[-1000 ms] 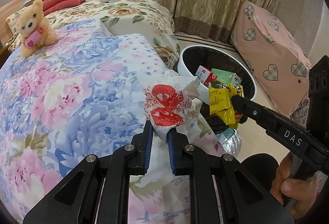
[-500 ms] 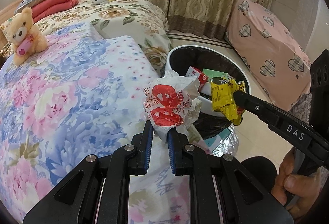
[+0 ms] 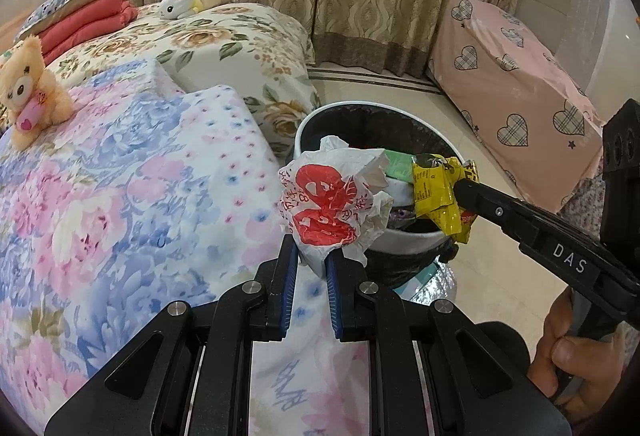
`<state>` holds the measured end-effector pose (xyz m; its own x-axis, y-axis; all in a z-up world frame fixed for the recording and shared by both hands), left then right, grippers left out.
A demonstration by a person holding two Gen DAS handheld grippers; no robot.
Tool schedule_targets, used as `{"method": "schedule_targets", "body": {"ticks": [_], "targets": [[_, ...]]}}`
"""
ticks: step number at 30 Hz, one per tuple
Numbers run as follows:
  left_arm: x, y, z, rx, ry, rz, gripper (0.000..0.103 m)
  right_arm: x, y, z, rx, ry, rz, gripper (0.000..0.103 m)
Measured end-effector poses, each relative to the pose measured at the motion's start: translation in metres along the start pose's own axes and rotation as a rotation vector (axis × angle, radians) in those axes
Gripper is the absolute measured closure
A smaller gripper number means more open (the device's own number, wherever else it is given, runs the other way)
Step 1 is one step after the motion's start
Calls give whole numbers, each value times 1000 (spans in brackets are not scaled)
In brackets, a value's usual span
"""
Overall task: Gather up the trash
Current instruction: 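Carry the tissue and yellow wrapper over the trash bin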
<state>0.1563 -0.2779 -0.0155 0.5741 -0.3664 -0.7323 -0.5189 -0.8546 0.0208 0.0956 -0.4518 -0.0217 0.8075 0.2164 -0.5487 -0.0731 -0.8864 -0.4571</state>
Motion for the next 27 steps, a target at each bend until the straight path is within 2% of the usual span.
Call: {"method": "schedule_targets", "body": {"ticks": [27], "targets": [[23, 26, -29, 43, 3, 6, 90, 6, 31, -30, 20, 11, 32, 91]]}}
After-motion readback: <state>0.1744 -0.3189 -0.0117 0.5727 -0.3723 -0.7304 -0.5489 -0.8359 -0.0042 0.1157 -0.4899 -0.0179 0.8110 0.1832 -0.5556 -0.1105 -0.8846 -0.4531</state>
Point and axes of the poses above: each gripper's, at about its wrist camera, not at the fingertips, and x roughly the way its jaws point, y to its right, z to its underside, the point moved 1 cm from there along x, roughly the way its jaws point, and after that the axes turned 6 degrees about -z, right-handed, at the moved point
